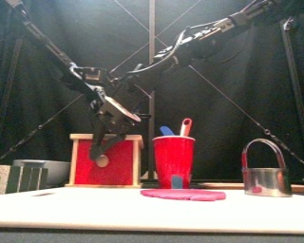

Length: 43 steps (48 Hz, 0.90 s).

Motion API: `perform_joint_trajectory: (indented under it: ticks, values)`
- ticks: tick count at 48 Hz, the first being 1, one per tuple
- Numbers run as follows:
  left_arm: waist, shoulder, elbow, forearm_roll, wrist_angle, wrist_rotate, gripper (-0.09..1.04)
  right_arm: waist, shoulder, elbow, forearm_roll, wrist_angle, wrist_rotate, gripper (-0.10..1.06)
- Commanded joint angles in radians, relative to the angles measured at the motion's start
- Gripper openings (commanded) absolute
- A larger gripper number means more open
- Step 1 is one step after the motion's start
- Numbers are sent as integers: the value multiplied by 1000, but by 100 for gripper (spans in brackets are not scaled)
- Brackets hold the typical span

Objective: Get the cutter from the drawer then cut the dough then place the extra dough in the bowl
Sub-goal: Cut the dough

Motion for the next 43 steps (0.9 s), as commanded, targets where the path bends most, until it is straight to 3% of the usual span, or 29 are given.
perform_joint_trajectory:
  ticks: [1, 13, 27, 43]
  values:
    - [2, -57, -31, -5, -15, -6, 24, 26, -71, -40, 3, -2, 2, 8]
    - [2, -141, -28, -12, -63, -26, 24, 78, -144, -35, 3, 0, 3, 8]
    - [-43, -216, 2, -64, -115, -28, 24, 124, -345, 149, 6, 3, 12, 9]
    - [-242, -284, 94, -132, -330, -28, 24, 167, -572, 379, 135, 75, 9, 12]
